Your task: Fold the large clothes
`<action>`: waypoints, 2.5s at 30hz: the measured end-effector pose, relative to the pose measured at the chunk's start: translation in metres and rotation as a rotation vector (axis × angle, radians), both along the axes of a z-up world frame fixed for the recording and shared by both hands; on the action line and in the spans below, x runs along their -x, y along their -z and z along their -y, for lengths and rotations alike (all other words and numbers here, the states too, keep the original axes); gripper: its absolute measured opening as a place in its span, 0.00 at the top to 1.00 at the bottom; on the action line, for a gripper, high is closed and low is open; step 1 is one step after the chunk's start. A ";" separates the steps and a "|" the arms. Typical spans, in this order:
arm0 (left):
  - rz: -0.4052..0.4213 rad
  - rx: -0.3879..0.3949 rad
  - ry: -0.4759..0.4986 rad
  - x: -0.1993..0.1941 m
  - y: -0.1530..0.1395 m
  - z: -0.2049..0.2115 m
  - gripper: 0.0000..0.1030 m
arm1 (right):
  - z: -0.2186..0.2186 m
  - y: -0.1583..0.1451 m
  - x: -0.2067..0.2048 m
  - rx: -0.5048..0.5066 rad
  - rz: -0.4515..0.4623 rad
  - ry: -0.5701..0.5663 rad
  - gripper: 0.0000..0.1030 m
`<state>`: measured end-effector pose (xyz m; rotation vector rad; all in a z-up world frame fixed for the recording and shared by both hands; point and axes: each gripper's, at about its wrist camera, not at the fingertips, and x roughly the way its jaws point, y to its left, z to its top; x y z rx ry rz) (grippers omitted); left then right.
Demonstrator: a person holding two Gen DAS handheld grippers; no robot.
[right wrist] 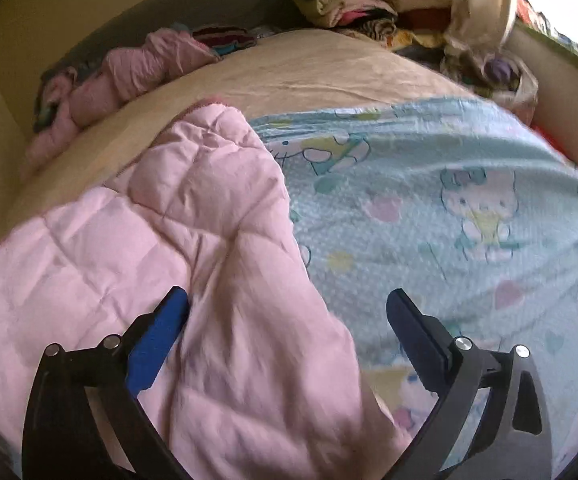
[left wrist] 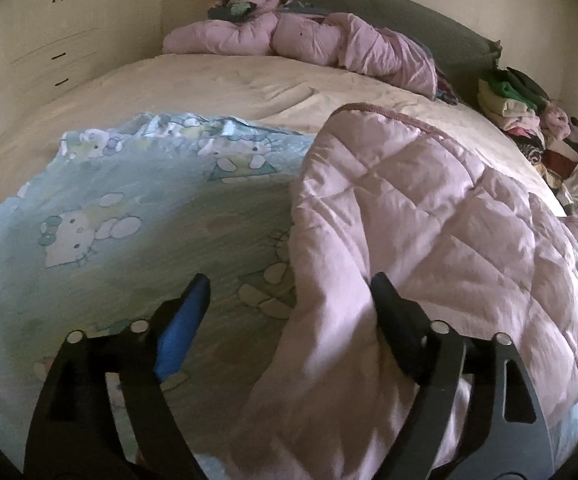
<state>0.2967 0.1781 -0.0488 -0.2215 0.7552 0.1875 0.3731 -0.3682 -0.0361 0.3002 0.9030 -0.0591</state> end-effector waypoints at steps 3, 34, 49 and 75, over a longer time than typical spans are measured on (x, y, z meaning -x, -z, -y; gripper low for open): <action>0.007 -0.006 -0.007 0.009 -0.007 -0.001 0.18 | 0.008 -0.006 0.016 -0.039 0.010 -0.001 0.04; 0.095 -0.004 -0.017 0.109 -0.055 0.009 0.09 | -0.007 -0.082 0.122 -0.119 0.176 -0.158 0.04; 0.064 0.017 -0.008 0.135 -0.043 0.015 0.09 | -0.020 -0.072 0.145 -0.127 0.138 -0.190 0.04; -0.106 0.335 0.027 0.108 0.023 0.024 0.09 | -0.004 0.010 0.138 -0.338 -0.045 -0.093 0.04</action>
